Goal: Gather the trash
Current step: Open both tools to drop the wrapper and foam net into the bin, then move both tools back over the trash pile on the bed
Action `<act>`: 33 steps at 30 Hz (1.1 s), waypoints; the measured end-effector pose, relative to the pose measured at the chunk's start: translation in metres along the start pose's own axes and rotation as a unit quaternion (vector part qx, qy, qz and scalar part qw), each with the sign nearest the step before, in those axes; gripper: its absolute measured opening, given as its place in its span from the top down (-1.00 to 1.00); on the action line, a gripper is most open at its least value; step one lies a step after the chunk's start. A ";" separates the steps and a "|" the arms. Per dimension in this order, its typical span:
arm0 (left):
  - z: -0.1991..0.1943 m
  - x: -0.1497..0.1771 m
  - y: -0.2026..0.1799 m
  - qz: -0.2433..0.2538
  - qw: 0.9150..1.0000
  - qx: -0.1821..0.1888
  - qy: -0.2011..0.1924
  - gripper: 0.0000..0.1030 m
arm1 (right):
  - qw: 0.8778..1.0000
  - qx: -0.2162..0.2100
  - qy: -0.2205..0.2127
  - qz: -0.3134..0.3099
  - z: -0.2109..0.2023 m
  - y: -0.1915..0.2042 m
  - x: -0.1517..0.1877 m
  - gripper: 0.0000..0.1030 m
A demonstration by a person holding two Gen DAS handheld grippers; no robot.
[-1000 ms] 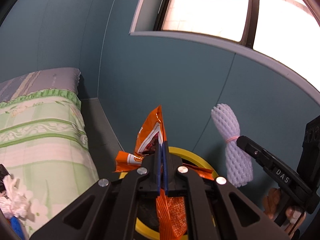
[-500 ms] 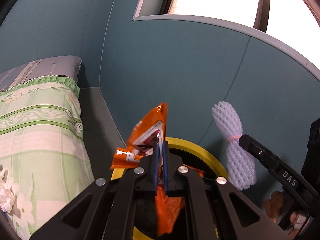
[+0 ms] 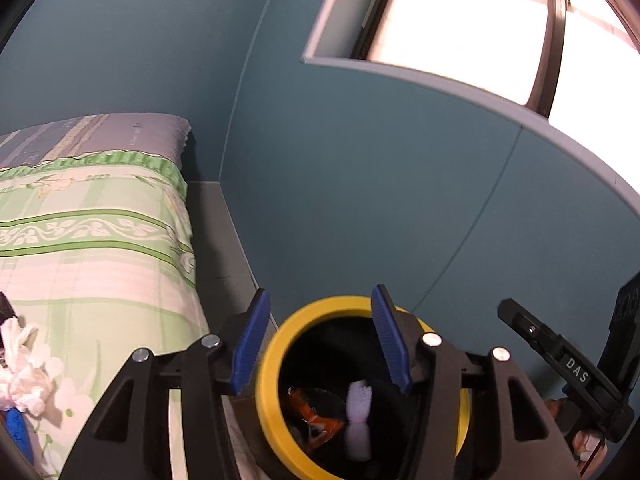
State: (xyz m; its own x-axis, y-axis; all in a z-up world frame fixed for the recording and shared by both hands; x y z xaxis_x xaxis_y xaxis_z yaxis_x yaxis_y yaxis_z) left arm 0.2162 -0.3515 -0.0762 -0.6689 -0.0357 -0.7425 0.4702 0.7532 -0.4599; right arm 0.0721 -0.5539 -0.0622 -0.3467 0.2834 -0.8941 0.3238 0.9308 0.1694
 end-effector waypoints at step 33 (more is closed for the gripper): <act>-0.309 -0.042 0.203 -0.054 0.948 -0.233 -0.212 -0.84 | 0.949 -0.249 -0.033 -0.192 -0.028 0.290 -0.006 -0.64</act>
State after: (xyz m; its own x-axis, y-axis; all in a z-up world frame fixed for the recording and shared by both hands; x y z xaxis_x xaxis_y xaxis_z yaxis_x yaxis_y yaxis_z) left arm 0.1617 0.0063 0.0117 -0.3615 -0.3148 -0.8776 0.0409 0.9350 -0.3522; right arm 0.1433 -0.2797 0.0044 -0.2940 -0.0987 -0.9507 -0.2779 0.9605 -0.0138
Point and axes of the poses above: each gripper's, at about its wrist camera, not at the fingertips, and z roughly the way its jaws point, y to its left, x to its underside, the point moved 3 cm from there along z, roughly the way its jaws point, and after that the axes turned 11 degrees about -z, right-handed, at the moved point
